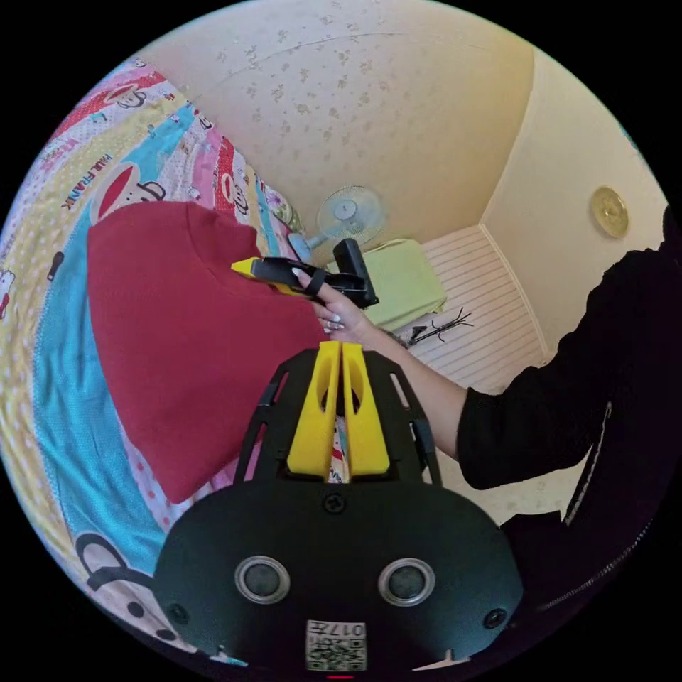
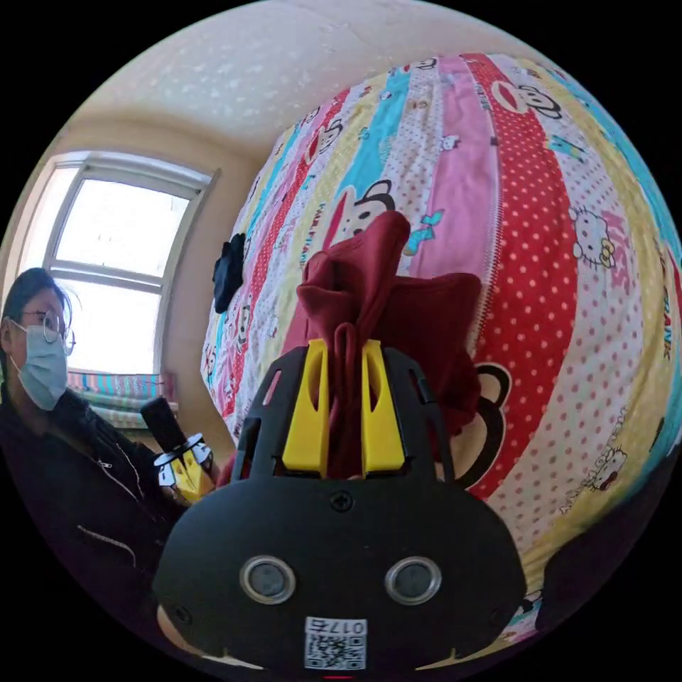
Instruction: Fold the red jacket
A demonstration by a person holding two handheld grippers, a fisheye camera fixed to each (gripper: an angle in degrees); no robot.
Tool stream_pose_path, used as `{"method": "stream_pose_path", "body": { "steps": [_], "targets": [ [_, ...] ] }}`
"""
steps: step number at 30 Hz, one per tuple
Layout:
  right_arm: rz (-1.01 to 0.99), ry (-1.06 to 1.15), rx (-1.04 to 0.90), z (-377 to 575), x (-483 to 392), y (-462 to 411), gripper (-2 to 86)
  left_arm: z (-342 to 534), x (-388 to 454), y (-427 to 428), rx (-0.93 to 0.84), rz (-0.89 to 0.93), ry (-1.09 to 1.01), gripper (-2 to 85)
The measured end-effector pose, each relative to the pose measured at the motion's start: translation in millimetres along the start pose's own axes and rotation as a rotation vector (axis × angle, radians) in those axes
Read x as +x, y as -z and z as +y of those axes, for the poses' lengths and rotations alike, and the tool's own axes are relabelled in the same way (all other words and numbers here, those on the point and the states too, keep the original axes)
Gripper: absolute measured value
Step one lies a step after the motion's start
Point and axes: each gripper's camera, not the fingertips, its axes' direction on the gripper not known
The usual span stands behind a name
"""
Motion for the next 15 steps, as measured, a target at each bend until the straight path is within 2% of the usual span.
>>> {"method": "stream_pose_path", "body": {
  "steps": [3,6,8,12,15],
  "targets": [
    [0.022,-0.18,0.045,49.8,84.2,-3.1,7.8,6.2,-10.1,-51.7,-0.169,-0.029,0.029,-0.4],
    [-0.195,-0.205,0.21,90.7,118.6,6.4,8.6,5.0,-17.2,-41.1,-0.138,-0.022,0.063,1.3],
    [-0.228,-0.233,0.283,110.6,117.2,19.0,9.6,-4.5,-17.8,-19.4,-0.086,-0.103,0.072,4.9],
    [-0.176,-0.226,0.405,136.7,85.6,57.1,9.4,-40.0,-15.2,3.3,-0.048,-0.339,0.009,5.2],
    [-0.123,-0.137,0.556,158.0,30.8,90.3,8.1,-59.1,-17.6,-41.3,-0.181,-0.292,-0.048,5.0]
  ]
}}
